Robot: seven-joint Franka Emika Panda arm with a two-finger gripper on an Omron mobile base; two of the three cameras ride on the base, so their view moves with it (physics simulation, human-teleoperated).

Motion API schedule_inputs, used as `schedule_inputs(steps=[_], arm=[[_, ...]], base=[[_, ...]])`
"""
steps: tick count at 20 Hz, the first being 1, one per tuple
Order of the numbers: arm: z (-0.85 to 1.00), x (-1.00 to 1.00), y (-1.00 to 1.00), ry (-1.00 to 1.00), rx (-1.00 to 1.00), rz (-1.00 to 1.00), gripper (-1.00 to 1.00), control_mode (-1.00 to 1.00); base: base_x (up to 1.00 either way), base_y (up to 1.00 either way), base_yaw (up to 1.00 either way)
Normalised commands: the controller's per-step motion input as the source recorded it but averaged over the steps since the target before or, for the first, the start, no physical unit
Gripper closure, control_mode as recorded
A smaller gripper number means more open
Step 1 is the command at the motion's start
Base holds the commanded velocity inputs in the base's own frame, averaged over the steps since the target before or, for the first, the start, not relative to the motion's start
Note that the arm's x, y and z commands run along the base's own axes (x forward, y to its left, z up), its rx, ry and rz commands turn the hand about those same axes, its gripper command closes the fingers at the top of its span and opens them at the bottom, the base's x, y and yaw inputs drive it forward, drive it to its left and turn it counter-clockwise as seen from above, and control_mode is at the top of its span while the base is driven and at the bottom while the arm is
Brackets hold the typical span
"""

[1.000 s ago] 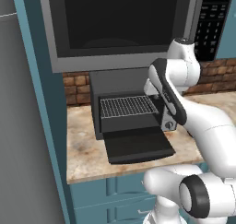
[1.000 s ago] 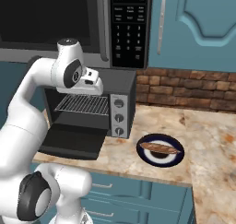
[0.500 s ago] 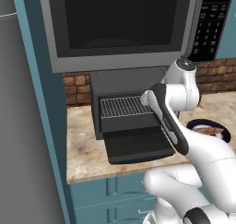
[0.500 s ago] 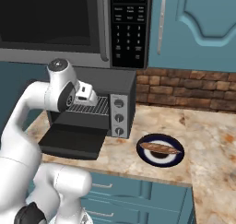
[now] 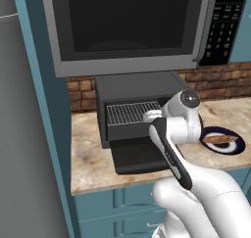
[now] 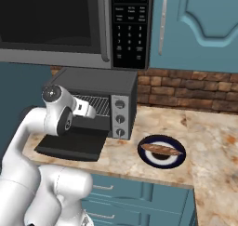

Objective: Pull the toaster oven rack outwards. Pick up the baguette from the plate and place it on the toaster oven rack. Close the toaster oven door fully and set the temperature to the lowest setting.

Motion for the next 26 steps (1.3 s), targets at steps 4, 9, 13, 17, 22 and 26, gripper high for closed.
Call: schedule_inputs(steps=[4, 9, 13, 17, 22, 26], arm=[[-0.03, 0.36, 0.15, -0.01, 0.0, -0.01, -1.0, -1.0], [0.0, 0.35, 0.09, 0.0, 0.0, 0.0, -1.0, -1.0], [-0.01, 0.37, 0.01, 0.0, 0.0, 0.0, -1.0, -1.0], [-0.15, 0.48, 0.07, -0.01, 0.0, 0.0, -1.0, -1.0], [-0.25, 0.38, 0.01, -0.06, 0.0, 0.0, -1.0, -1.0], [-0.16, 0.49, 0.0, -0.04, 0.0, 0.0, -1.0, -1.0]], base=[[0.0, 0.0, 0.0], [0.0, 0.0, 0.0], [0.0, 0.0, 0.0], [0.0, 0.0, 0.0], [0.0, 0.0, 0.0], [0.0, 0.0, 0.0]])
